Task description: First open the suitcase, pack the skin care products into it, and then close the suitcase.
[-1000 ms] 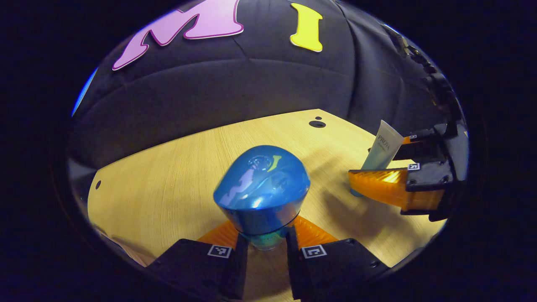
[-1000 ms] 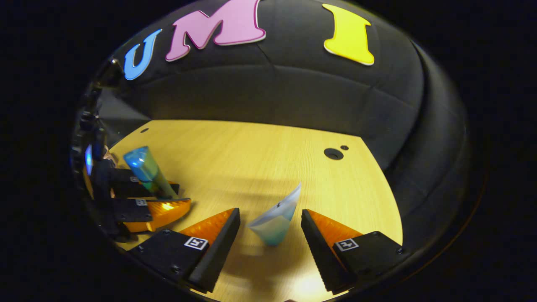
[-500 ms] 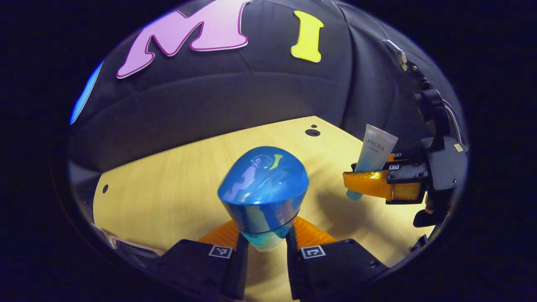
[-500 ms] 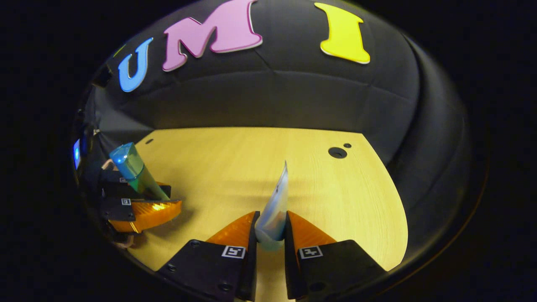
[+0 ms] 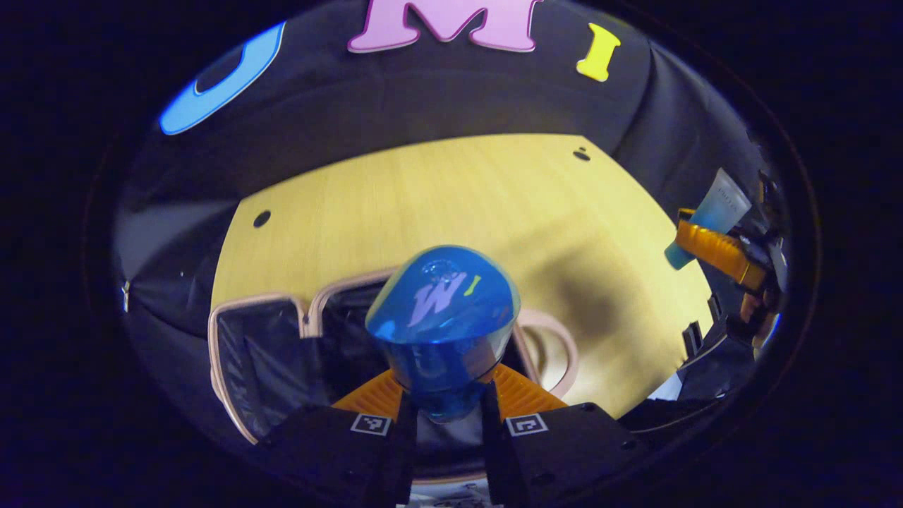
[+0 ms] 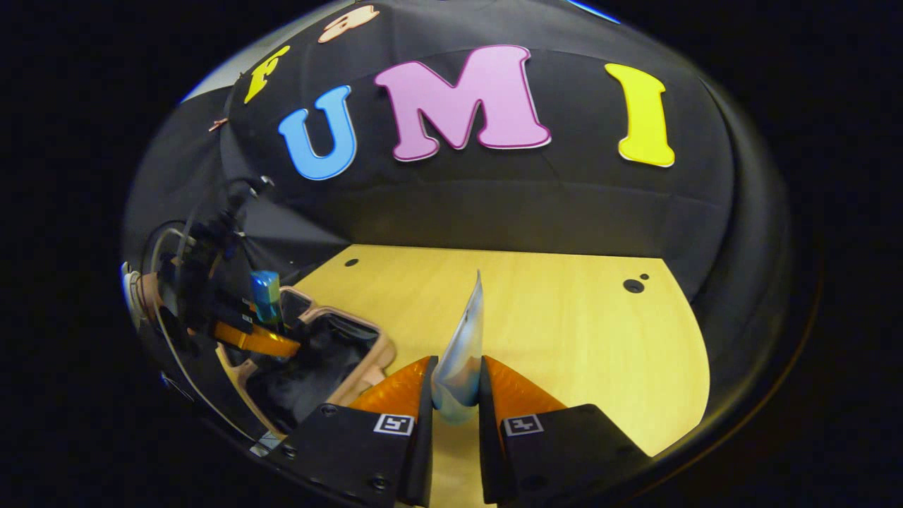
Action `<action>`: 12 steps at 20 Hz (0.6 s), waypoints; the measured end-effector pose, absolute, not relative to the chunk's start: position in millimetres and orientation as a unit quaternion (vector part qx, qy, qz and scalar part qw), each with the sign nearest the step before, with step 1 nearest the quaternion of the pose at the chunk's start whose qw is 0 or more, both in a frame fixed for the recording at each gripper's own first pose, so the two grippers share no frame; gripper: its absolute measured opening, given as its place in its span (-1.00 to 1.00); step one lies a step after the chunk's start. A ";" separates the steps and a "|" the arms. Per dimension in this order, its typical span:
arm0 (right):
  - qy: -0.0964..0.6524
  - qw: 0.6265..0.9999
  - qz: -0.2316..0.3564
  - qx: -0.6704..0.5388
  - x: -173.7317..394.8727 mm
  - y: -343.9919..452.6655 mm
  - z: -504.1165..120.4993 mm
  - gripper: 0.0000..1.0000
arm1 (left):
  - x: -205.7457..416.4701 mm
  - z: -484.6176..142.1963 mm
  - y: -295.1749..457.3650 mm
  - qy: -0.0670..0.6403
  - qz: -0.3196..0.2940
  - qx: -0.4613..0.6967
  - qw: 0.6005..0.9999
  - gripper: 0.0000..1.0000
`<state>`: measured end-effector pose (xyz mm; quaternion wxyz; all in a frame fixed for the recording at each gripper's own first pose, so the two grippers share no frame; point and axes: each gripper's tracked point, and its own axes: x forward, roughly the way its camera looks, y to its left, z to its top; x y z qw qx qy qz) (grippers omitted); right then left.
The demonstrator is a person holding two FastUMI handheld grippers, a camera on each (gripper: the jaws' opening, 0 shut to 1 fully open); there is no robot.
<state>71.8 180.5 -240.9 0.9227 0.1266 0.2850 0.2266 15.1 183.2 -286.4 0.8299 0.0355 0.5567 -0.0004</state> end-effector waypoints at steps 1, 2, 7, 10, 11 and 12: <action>0.287 0.920 0.233 0.129 65.0 192.2 -237.0 -0.39 | 3.5 -298.9 190.9 0.579 -0.001 0.030 0.814 -0.05; 0.286 0.919 0.239 0.130 59.9 202.3 -232.6 -0.53 | -11.3 -313.3 199.4 0.605 -0.002 0.022 0.796 -0.05; 0.283 0.914 0.261 0.127 35.2 236.5 -210.8 -0.39 | -27.7 -368.0 208.8 0.697 0.018 -0.005 0.717 -0.10; 0.286 0.914 0.263 0.114 23.0 243.8 -206.5 -0.39 | -40.5 -399.1 213.7 0.729 0.043 -0.032 0.683 -0.11; 0.287 0.915 0.262 0.111 19.6 245.5 -205.9 -0.39 | -45.0 -409.2 216.2 0.738 0.056 -0.041 0.672 -0.11; 0.290 0.914 0.261 0.108 16.0 246.7 -206.7 -0.39 | -48.7 -410.5 217.5 0.748 0.060 -0.047 0.659 -0.11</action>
